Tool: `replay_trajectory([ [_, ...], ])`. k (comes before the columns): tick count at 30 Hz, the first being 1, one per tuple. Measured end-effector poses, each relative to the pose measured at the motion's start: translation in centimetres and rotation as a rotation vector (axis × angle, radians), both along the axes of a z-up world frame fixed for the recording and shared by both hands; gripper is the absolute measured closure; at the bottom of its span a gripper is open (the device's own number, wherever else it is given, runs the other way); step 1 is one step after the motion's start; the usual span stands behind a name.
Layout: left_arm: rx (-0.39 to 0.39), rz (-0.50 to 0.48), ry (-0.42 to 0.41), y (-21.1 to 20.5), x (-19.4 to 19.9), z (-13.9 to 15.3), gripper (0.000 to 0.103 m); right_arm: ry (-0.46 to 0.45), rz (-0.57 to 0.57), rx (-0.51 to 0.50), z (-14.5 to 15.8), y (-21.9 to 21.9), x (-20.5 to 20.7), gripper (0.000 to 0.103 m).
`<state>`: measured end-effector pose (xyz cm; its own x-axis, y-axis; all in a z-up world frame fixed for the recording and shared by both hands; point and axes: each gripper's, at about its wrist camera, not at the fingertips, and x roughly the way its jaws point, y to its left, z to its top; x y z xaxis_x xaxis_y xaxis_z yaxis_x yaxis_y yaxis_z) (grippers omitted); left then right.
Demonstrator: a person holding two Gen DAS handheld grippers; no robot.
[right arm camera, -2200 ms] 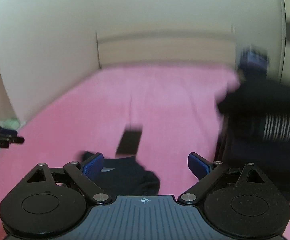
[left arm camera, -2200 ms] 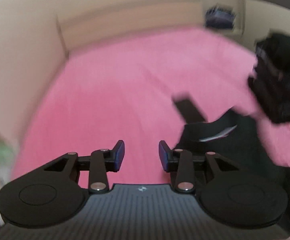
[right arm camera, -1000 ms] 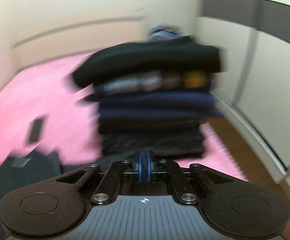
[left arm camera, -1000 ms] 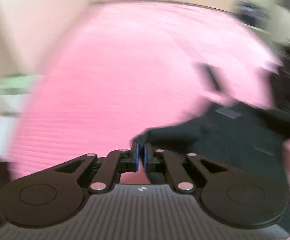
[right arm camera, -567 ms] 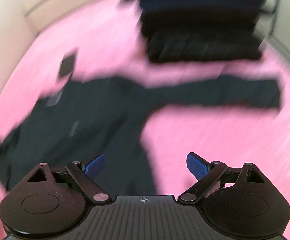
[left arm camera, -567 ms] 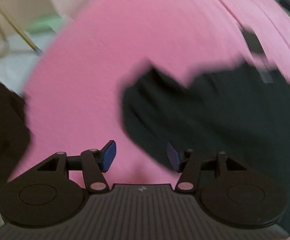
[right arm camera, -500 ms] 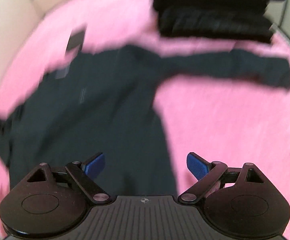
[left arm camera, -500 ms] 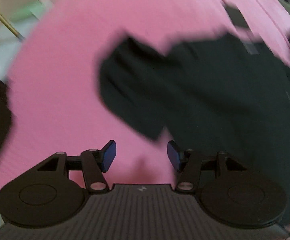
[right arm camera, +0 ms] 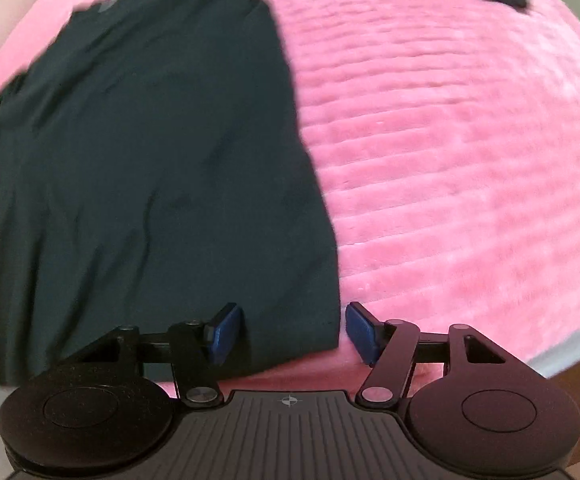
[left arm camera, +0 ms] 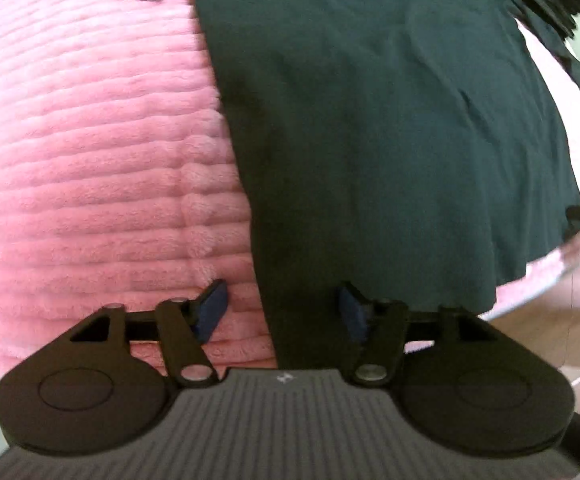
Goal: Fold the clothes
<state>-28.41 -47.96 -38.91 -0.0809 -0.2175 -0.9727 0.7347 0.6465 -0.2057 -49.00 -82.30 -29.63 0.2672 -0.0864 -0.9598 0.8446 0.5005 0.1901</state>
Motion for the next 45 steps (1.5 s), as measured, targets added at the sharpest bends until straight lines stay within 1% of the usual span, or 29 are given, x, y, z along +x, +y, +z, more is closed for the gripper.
replay_trajectory([
  [1, 0.005, -0.003, 0.005, 0.0, 0.1, 0.0, 0.072, -0.012, -0.046, 0.002, 0.0, -0.1, -0.4, 0.056],
  [2, 0.005, -0.003, 0.022, -0.1, 0.3, -0.1, 0.086, -0.010, -0.088, 0.005, 0.0, -0.1, -0.7, 0.077],
  [3, 0.005, -0.005, 0.038, -0.2, 0.5, -0.1, 0.094, -0.010, -0.103, 0.008, 0.2, -0.2, -1.0, 0.089],
  [4, 0.007, -0.021, 0.046, -0.3, 0.6, 0.1, 0.099, -0.005, -0.090, 0.006, 0.8, -0.2, -0.9, 0.097],
  [6, 0.010, -0.077, 0.016, -0.3, 0.5, 1.0, 0.100, 0.004, -0.066, 0.002, 2.1, -0.2, -0.9, 0.097],
  [8, 0.007, -0.112, -0.041, 0.6, 0.8, 2.8, 0.100, -0.008, -0.050, -0.009, 4.7, -0.7, -1.2, 0.097],
  [10, 0.001, -0.103, -0.049, 2.0, 1.8, 4.0, 0.100, 0.009, -0.025, -0.028, 6.5, -0.1, -1.7, 0.097],
  [12, 0.014, -0.111, -0.049, 2.9, 2.2, 4.1, 0.100, 0.066, 0.037, -0.026, 5.9, 1.0, -1.6, 0.097],
  [15, 0.070, -0.131, -0.019, 2.4, 2.4, 1.8, 0.100, 0.124, 0.058, 0.015, 3.1, 2.2, -1.8, 0.097],
  [16, 0.094, -0.135, -0.015, 2.3, 1.9, 0.9, 0.099, 0.137, 0.047, 0.020, 2.4, 2.3, -1.6, 0.097],
  [18, 0.127, -0.129, -0.018, 2.1, 1.5, 0.3, 0.096, 0.152, 0.041, 0.014, 2.1, 2.4, -1.1, 0.095],
  [19, 0.142, -0.121, -0.021, 2.1, 1.7, 0.6, 0.091, 0.164, 0.051, -0.004, 2.5, 2.4, -0.7, 0.075],
  [20, 0.157, -0.114, -0.027, 2.1, 1.9, 1.0, 0.084, 0.176, 0.061, -0.021, 2.9, 2.4, -0.3, 0.044],
  [21, 0.171, -0.109, -0.042, 2.2, 2.3, 1.6, 0.082, 0.181, 0.073, -0.041, 3.4, 2.4, 0.2, 0.033],
  [22, 0.185, -0.104, -0.060, 2.3, 2.7, 2.2, 0.081, 0.164, 0.092, -0.067, 4.2, 2.4, 0.8, 0.031],
  [24, 0.205, -0.094, -0.117, 2.3, 4.1, 3.5, 0.078, 0.133, 0.123, -0.102, 5.8, 2.1, 2.2, 0.031],
  [26, 0.211, -0.072, -0.192, 1.9, 5.7, 4.8, 0.072, 0.091, 0.137, -0.113, 7.1, 1.5, 3.8, 0.031],
  [27, 0.208, -0.070, -0.234, 1.2, 6.5, 5.3, 0.071, 0.066, 0.139, -0.110, 7.6, 1.1, 4.7, 0.031],
  [28, 0.206, -0.068, -0.276, 0.6, 7.3, 5.7, 0.068, 0.043, 0.143, -0.106, 8.2, 0.7, 5.7, 0.031],
  [29, 0.201, -0.067, -0.316, 0.0, 8.1, 6.2, 0.059, 0.024, 0.152, -0.099, 8.6, 0.4, 6.9, 0.031],
  [33, 0.113, -0.062, -0.398, -3.8, 11.5, 6.7, 0.046, -0.048, 0.197, -0.119, 10.8, 0.0, 11.6, 0.031],
  [34, 0.089, -0.070, -0.412, -5.3, 12.1, 6.5, 0.040, -0.063, 0.198, -0.128, 11.5, 0.1, 12.7, 0.031],
  [35, 0.068, -0.085, -0.426, -6.7, 12.7, 6.1, 0.038, -0.076, 0.196, -0.136, 12.0, 0.1, 13.7, 0.031],
  [37, 0.036, -0.156, -0.452, -8.8, 13.4, 4.5, 0.038, -0.089, 0.178, -0.142, 12.0, 0.1, 15.3, 0.031],
  [40, 0.018, -0.254, -0.462, -12.0, 15.0, 0.6, 0.041, -0.096, 0.148, -0.150, 12.1, 1.2, 16.7, 0.031],
  [42, 0.008, -0.303, -0.442, -12.2, 16.8, -1.9, 0.051, -0.081, 0.132, -0.153, 12.0, 2.5, 18.4, 0.031],
  [43, -0.010, -0.321, -0.429, -11.7, 17.4, -1.7, 0.063, -0.074, 0.125, -0.154, 12.0, 3.1, 19.3, 0.031],
  [44, -0.029, -0.338, -0.417, -11.2, 18.1, -1.5, 0.078, -0.067, 0.117, -0.153, 12.0, 3.8, 20.2, 0.030],
  [45, -0.047, -0.355, -0.404, -10.7, 18.7, -1.3, 0.086, -0.063, 0.110, -0.145, 11.8, 4.5, 21.1, 0.031],
])
